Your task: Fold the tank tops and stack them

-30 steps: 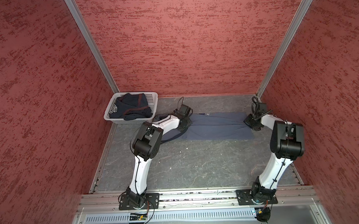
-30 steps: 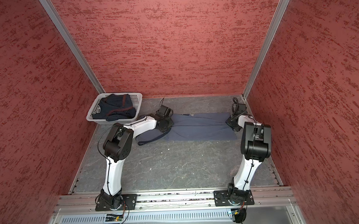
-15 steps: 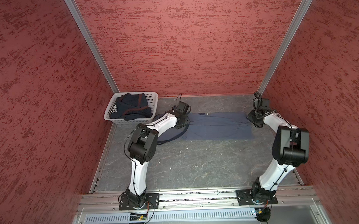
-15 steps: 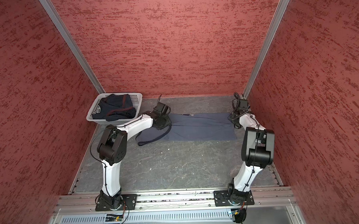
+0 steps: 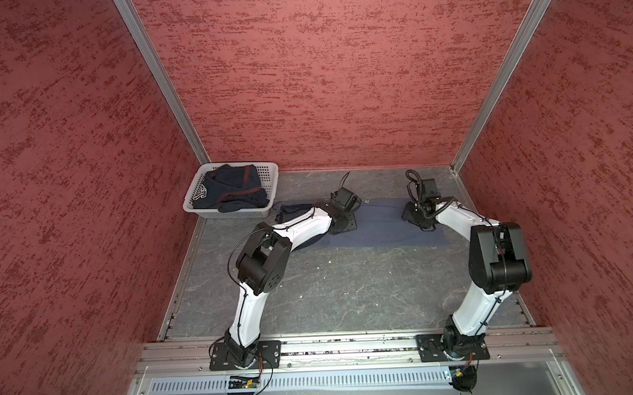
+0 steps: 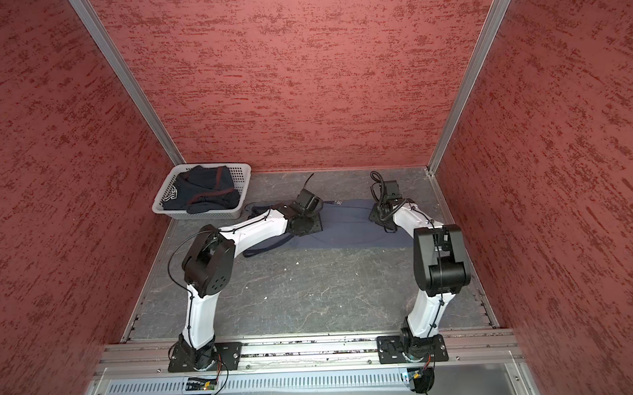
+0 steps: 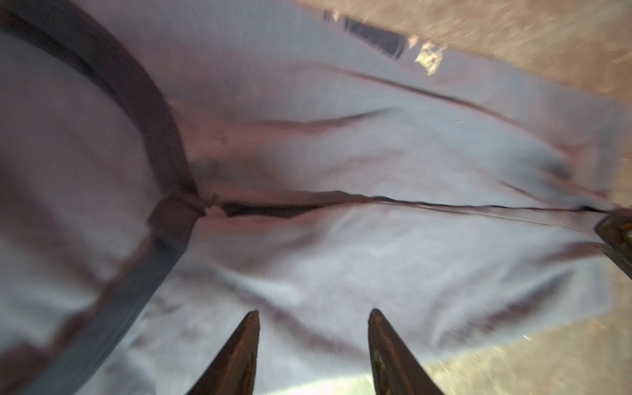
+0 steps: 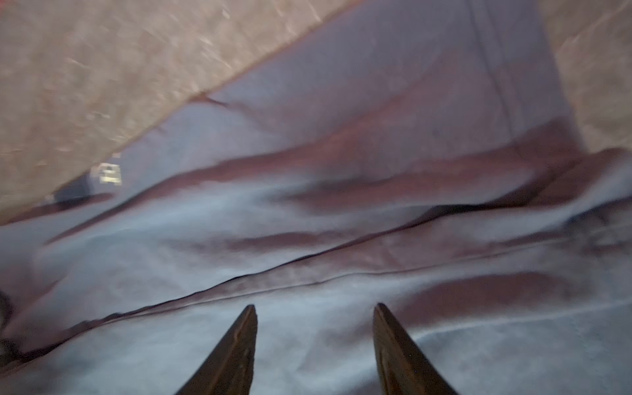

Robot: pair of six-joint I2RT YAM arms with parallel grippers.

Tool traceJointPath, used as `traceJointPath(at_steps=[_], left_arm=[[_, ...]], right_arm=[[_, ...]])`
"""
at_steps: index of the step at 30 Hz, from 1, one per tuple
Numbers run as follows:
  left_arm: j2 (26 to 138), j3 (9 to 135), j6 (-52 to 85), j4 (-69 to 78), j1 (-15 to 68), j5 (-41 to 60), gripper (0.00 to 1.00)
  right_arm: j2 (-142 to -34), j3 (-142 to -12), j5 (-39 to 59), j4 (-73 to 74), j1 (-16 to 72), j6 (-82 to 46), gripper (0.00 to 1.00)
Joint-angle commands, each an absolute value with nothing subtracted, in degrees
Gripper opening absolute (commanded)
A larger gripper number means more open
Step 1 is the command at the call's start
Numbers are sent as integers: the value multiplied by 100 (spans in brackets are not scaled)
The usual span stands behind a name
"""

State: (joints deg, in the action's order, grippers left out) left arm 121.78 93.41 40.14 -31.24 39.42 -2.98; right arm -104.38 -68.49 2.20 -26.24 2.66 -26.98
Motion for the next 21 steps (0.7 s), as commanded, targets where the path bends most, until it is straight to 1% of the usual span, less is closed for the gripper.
traceJointPath(at_steps=[1, 4, 10, 13, 18, 21], left_arm=[[12502, 9664, 3929, -3175, 3836, -210, 52], [12649, 9657, 3983, -3205, 3825, -145, 52], [12599, 9246, 4165, -3010, 3916, 102, 53], [12538, 9031, 4144, -2943, 4090, 111, 53], [12162, 8659, 4184, -2820, 4476, 245, 54], [11800, 8686, 4038, -2955, 4656, 241, 60]], right_arm=[[-10682, -6931, 115, -2594, 199, -2771, 56], [-10824, -6825, 211, -2544, 65, -2870, 57], [-10728, -6421, 50, -2497, -423, -3054, 57], [-10603, -6238, 3, -2436, -735, -3046, 58], [-10463, -6171, -290, -2522, -929, -3022, 58], [-10294, -6096, -404, -2506, -961, -3033, 58]])
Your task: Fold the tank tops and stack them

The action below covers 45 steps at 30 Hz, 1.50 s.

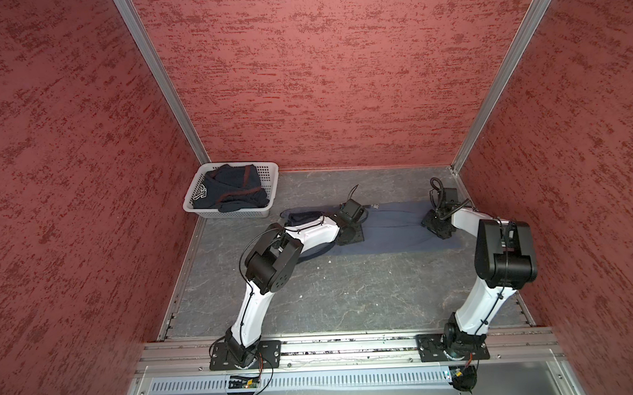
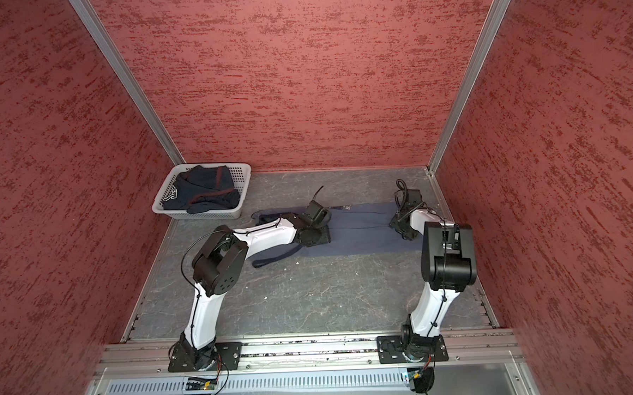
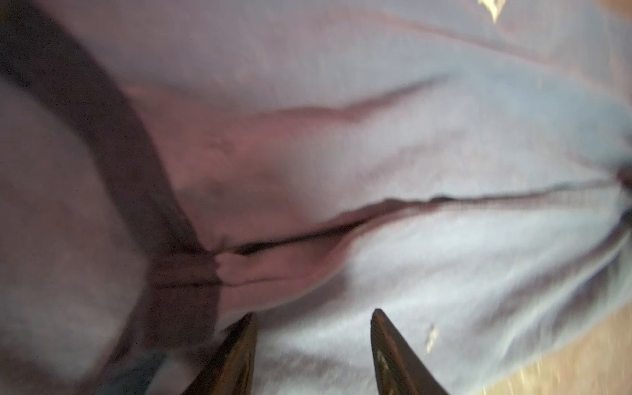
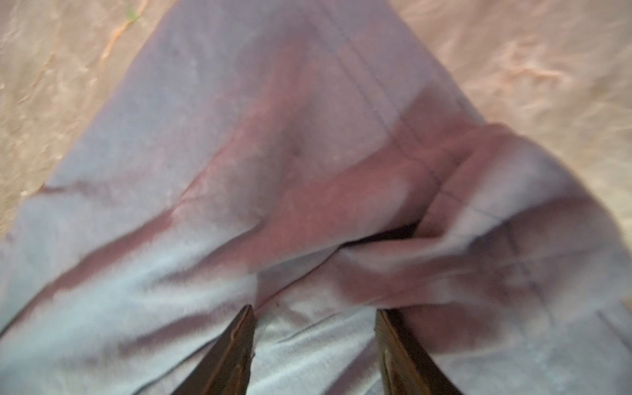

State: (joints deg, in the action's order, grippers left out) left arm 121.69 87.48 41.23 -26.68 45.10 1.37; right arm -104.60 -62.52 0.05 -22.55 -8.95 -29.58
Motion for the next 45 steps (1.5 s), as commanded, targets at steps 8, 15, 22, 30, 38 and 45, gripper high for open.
traceJointPath(at_steps=[8, 15, 22, 30, 38, 45], left_arm=[[9756, 7596, 3628, -3946, 4498, -876, 71], [8485, 6367, 2991, -5345, 4650, -1879, 70], [8828, 5990, 3164, -6237, 4546, -2531, 75], [9635, 6055, 2746, -5684, 4457, -2287, 87], [10063, 6200, 2700, -5409, 4181, -2745, 73], [9909, 6302, 2560, -5115, 3841, -2765, 49]], right_arm=[[-8869, -5706, -509, -2464, -468, -2693, 60], [-7813, -5072, -302, -2573, 516, -2635, 60], [-7075, -4274, 150, -2396, 817, -2946, 60], [-6796, -4080, 583, -2321, 826, -2997, 62], [-6732, -3968, 547, -2321, 822, -2988, 63], [-6759, -3975, 521, -2337, 823, -2997, 63]])
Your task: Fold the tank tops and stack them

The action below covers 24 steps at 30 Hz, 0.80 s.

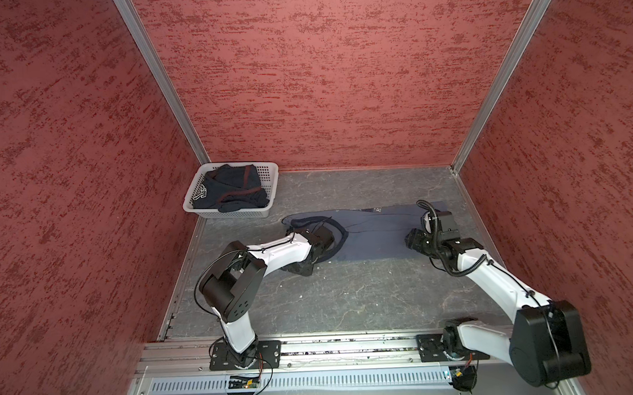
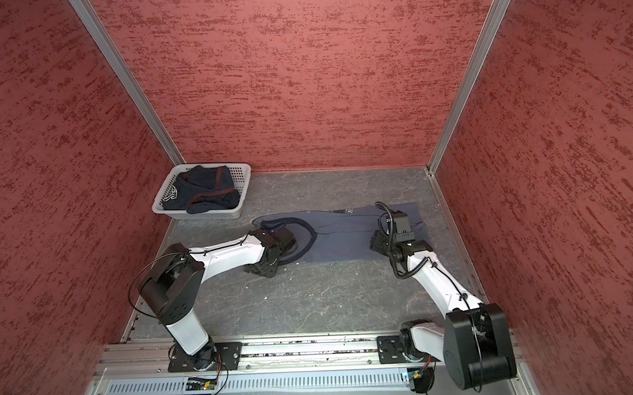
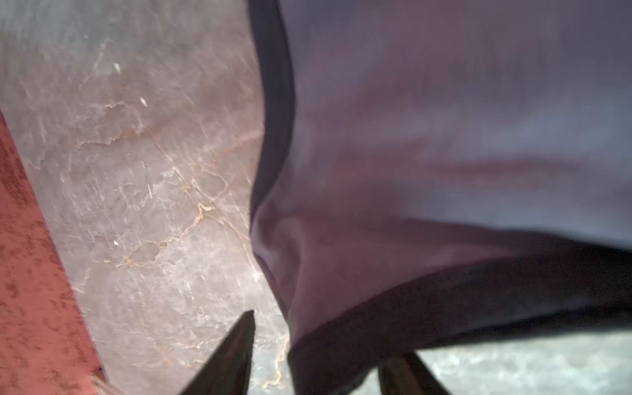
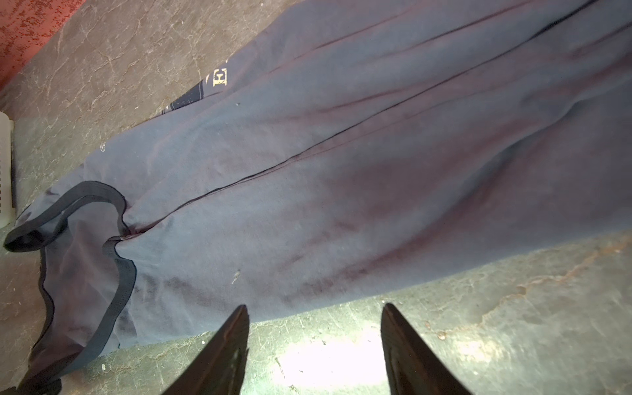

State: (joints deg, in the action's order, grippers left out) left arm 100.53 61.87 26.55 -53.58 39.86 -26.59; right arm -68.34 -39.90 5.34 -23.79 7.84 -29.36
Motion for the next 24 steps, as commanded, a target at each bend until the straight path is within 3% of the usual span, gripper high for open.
traceJointPath(at_steps=[1, 11, 24], left_arm=[[9880, 6314, 2521, -5062, 3780, -2721, 47], [10027, 6348, 2115, -4401, 3195, -1834, 44], [9769, 5674, 2453, -3600, 2393, -621, 12]], right_arm=[[-6767, -3986, 506, -2353, 822, -2988, 63], [-6771, -4005, 414, -2419, 819, -2975, 63], [-7969, -4594, -326, -2368, 746, -2768, 63]])
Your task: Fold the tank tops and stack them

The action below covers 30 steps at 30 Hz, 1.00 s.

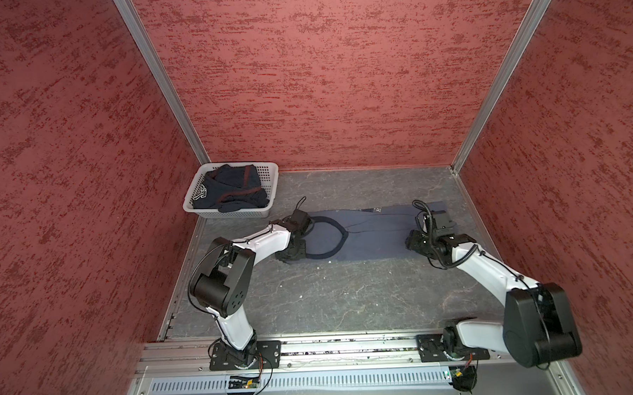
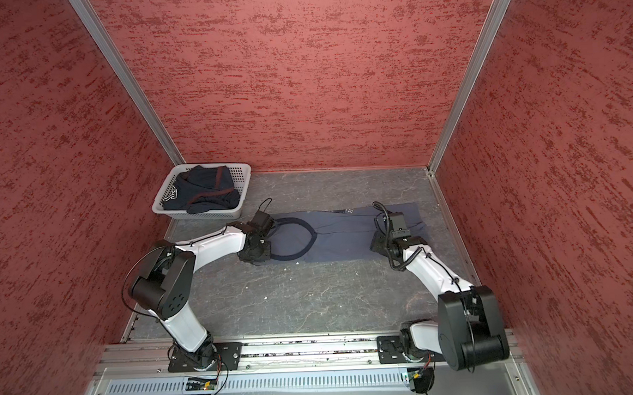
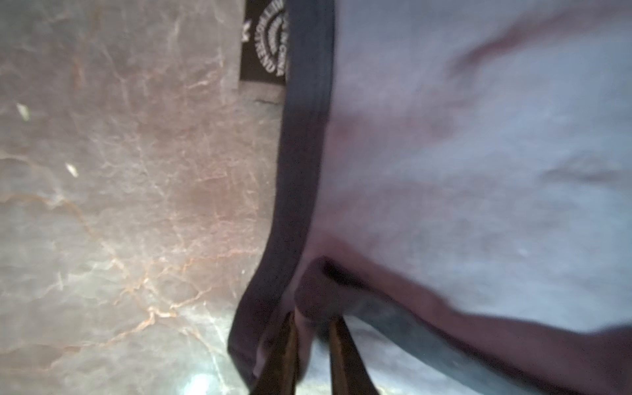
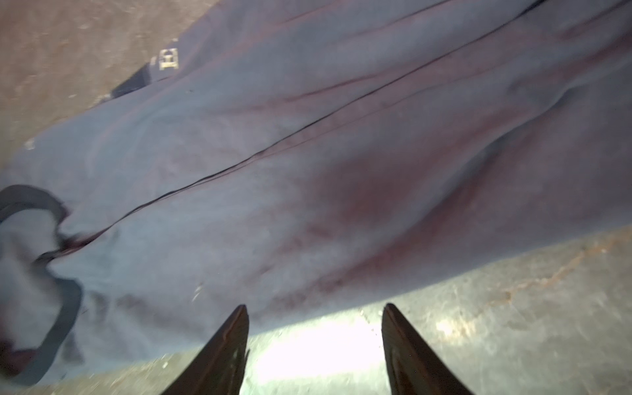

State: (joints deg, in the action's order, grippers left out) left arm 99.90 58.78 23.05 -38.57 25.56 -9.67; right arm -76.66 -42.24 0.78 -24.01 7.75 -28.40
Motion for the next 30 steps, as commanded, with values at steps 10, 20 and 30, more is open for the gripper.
traceJointPath(at_steps=[10, 20, 30], left_arm=[[9113, 5153, 2631, -3253, 1817, -478, 0], [9188, 5311, 2826, -3622, 1864, -985, 36], [7750, 5236, 3641, -4243, 2376, -2295, 80]], right_arm=[[-9434, -5165, -860, -2513, 385, -2966, 64], [-9120, -5306, -632, -2583, 331, -2836, 65], [-8731, -5962, -188, -2928, 530, -2454, 74]])
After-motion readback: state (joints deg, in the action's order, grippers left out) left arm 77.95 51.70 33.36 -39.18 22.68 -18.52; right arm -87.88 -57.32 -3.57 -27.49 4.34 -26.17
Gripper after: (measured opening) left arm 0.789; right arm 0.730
